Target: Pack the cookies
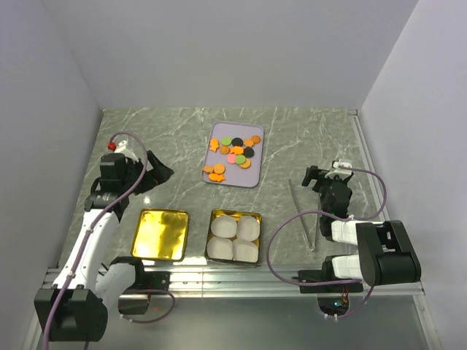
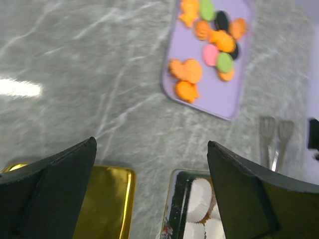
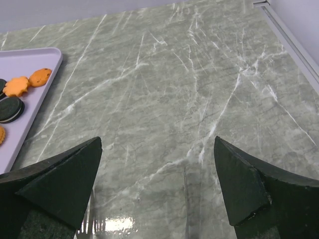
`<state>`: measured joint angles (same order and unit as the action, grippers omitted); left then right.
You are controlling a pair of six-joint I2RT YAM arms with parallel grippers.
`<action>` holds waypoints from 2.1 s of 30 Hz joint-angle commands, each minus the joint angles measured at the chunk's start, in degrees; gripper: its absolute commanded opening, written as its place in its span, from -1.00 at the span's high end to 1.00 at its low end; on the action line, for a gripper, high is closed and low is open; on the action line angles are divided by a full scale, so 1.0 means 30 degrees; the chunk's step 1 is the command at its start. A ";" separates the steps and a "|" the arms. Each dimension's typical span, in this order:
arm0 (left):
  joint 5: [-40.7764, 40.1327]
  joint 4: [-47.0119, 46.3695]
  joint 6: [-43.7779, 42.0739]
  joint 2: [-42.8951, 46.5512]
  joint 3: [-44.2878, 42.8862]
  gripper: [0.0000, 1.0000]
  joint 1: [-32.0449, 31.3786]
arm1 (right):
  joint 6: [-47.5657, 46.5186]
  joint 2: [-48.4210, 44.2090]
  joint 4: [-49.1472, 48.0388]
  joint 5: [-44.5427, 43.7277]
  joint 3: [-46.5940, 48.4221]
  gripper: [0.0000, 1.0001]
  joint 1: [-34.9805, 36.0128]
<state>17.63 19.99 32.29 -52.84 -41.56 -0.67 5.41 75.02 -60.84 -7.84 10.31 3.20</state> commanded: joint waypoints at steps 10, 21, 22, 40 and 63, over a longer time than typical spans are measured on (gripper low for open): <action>0.0129 0.1600 -0.0334 -0.1081 -0.1938 -0.99 -0.0685 | -0.0221 -0.0223 -0.0961 -0.0054 0.0667 -1.00 -0.0042; 0.0067 0.2599 -0.1184 -0.0171 -0.2056 -0.99 -0.0715 | -0.0221 -0.0223 -0.0961 -0.0113 0.0667 -1.00 -0.0042; 0.0680 0.2218 -0.1271 -0.0141 -0.1939 -0.99 -0.0715 | -0.0250 -0.0223 -0.1048 -0.0113 0.0666 -0.99 0.0016; -0.0367 0.2214 -0.0950 0.0121 -0.1762 -0.99 -0.1680 | 0.7507 0.0711 2.6093 0.5136 1.7619 -1.00 -0.0860; -0.2651 0.2595 -0.0512 0.0678 -0.1791 -0.99 -0.4169 | 0.7983 -0.0138 3.7273 0.2465 1.3820 -0.80 0.3826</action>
<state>11.94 27.81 29.85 -52.25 -46.85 -11.53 28.95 72.75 52.16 0.12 50.89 14.28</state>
